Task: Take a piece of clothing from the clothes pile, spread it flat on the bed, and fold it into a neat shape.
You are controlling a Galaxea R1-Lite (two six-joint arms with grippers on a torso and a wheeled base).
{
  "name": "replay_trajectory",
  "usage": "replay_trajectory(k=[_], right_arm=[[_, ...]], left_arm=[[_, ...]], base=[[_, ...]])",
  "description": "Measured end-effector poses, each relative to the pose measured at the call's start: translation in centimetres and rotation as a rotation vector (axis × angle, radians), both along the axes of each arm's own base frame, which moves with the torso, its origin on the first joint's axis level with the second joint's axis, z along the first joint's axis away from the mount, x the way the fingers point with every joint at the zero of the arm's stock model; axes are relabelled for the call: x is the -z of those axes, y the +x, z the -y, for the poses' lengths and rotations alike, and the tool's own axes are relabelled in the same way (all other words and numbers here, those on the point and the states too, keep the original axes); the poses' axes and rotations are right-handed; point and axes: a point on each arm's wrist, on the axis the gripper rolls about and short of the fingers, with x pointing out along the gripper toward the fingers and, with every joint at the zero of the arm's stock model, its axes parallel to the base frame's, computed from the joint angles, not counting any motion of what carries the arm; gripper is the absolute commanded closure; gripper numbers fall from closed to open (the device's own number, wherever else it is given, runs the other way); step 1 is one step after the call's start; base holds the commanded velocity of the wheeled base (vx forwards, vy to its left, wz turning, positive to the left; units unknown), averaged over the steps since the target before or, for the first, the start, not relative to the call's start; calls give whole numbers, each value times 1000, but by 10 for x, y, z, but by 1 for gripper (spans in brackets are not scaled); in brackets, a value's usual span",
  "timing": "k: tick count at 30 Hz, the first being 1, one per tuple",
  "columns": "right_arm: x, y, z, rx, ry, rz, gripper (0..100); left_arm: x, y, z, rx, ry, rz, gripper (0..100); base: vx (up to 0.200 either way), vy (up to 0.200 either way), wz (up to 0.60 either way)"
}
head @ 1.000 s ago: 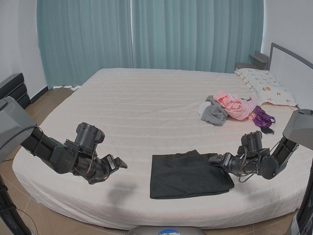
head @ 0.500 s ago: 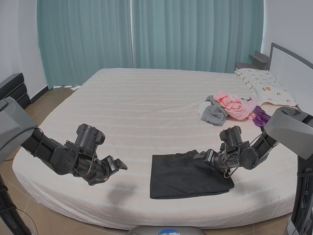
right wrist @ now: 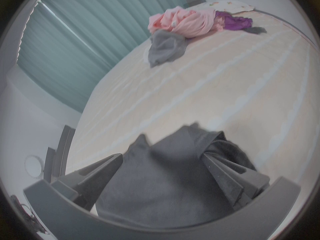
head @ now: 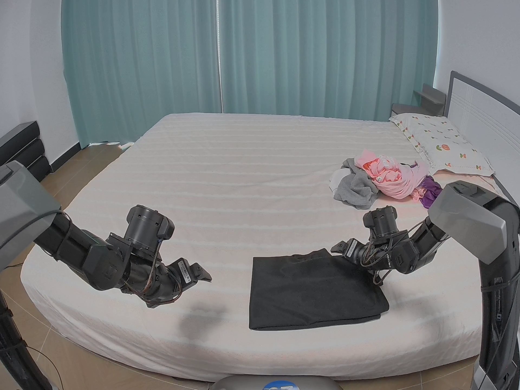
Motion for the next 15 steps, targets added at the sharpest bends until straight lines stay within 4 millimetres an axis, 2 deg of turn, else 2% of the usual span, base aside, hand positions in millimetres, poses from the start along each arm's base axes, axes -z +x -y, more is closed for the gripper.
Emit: replay_trajectory(k=[10, 15], right_arm=[[-11, 15, 46, 128, 4, 55, 0], [-15, 8, 54, 149, 22, 46, 0]], left_arm=[[0, 0, 0, -2, 1, 1, 0], [-2, 3, 1, -37, -25, -1, 0]], base=[[0, 0, 0], [0, 0, 0]])
